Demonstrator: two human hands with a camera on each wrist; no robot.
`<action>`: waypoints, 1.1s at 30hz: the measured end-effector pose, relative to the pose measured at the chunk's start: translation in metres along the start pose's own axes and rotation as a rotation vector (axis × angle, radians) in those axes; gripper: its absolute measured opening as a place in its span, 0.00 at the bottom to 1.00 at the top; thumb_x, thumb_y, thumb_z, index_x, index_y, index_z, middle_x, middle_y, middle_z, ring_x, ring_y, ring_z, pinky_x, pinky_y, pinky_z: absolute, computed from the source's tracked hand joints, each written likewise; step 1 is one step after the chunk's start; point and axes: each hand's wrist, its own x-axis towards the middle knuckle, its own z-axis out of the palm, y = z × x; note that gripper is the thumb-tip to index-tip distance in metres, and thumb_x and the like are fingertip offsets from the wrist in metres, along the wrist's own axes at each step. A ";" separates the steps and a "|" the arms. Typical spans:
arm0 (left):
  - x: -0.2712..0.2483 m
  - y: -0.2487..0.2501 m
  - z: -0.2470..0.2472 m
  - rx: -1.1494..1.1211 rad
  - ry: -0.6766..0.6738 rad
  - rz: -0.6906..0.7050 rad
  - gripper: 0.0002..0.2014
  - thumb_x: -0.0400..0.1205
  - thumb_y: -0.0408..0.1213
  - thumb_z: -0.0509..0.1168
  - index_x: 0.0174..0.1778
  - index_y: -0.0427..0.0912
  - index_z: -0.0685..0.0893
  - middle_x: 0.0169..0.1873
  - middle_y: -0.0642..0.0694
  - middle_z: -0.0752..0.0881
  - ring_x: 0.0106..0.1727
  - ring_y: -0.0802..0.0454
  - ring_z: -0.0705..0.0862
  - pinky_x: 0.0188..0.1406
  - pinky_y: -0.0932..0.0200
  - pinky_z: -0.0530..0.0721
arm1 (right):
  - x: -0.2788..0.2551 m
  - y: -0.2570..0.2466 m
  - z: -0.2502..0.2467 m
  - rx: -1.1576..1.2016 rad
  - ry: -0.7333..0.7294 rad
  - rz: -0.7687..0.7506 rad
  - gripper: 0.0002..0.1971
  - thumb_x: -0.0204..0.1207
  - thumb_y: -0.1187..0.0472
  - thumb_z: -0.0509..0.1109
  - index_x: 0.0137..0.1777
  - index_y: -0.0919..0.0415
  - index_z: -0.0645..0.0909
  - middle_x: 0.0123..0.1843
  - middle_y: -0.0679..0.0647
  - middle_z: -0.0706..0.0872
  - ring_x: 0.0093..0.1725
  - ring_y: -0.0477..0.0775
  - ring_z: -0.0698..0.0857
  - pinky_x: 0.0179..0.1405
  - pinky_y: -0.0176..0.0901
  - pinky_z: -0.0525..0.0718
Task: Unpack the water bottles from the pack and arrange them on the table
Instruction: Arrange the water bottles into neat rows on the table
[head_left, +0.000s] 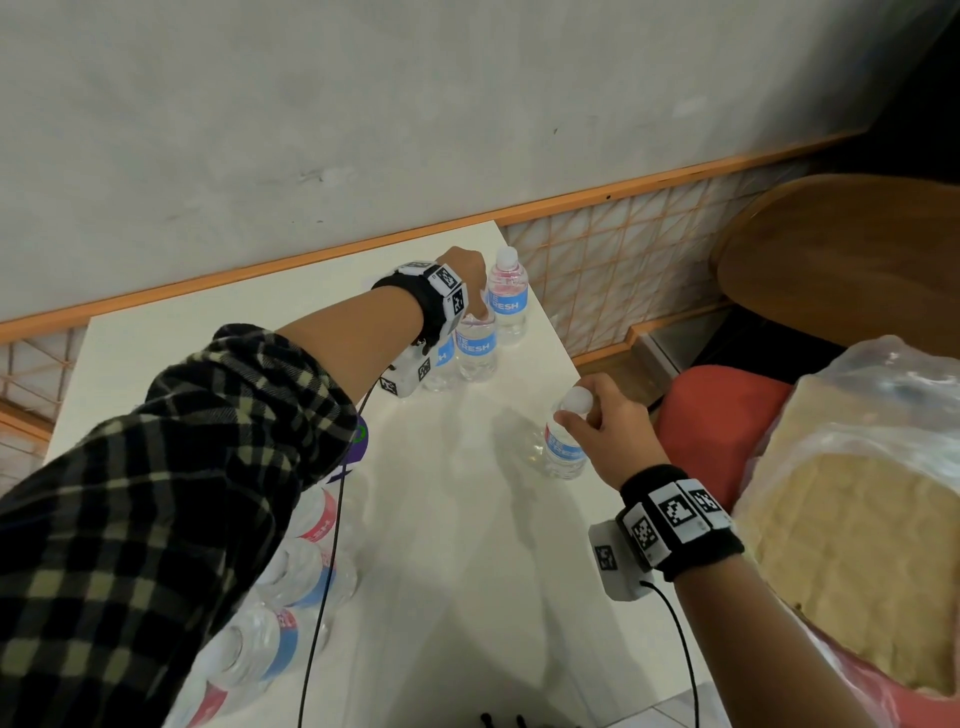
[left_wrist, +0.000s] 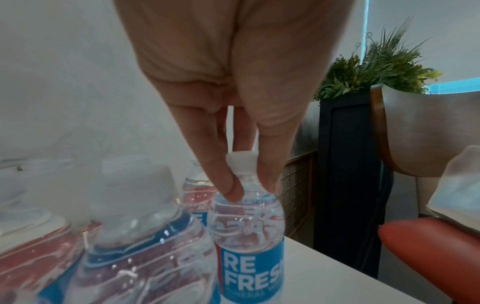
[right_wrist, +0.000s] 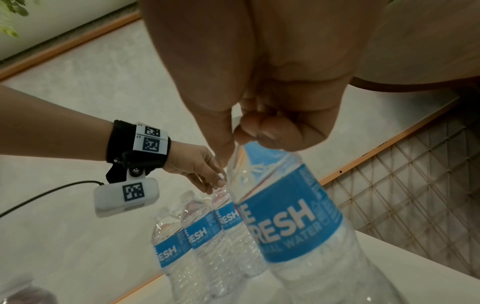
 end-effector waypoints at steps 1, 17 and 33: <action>-0.001 0.000 0.000 -0.004 -0.003 0.004 0.11 0.75 0.42 0.73 0.39 0.41 0.79 0.27 0.47 0.79 0.35 0.48 0.78 0.38 0.57 0.77 | 0.001 -0.001 0.001 -0.001 0.001 0.003 0.16 0.76 0.58 0.71 0.62 0.59 0.74 0.31 0.47 0.76 0.32 0.41 0.76 0.37 0.36 0.74; -0.037 -0.029 0.019 -0.049 -0.017 0.101 0.37 0.80 0.40 0.67 0.82 0.49 0.55 0.64 0.38 0.79 0.63 0.38 0.80 0.60 0.47 0.79 | 0.041 0.031 0.044 0.353 0.151 0.217 0.33 0.72 0.62 0.75 0.75 0.58 0.65 0.64 0.58 0.76 0.44 0.42 0.80 0.46 0.34 0.79; -0.034 -0.052 0.062 -0.005 0.088 0.099 0.45 0.78 0.40 0.67 0.84 0.46 0.44 0.71 0.37 0.68 0.70 0.36 0.66 0.71 0.44 0.65 | 0.094 0.050 0.098 0.275 0.087 0.349 0.35 0.65 0.48 0.80 0.69 0.51 0.67 0.65 0.53 0.71 0.51 0.50 0.76 0.53 0.42 0.74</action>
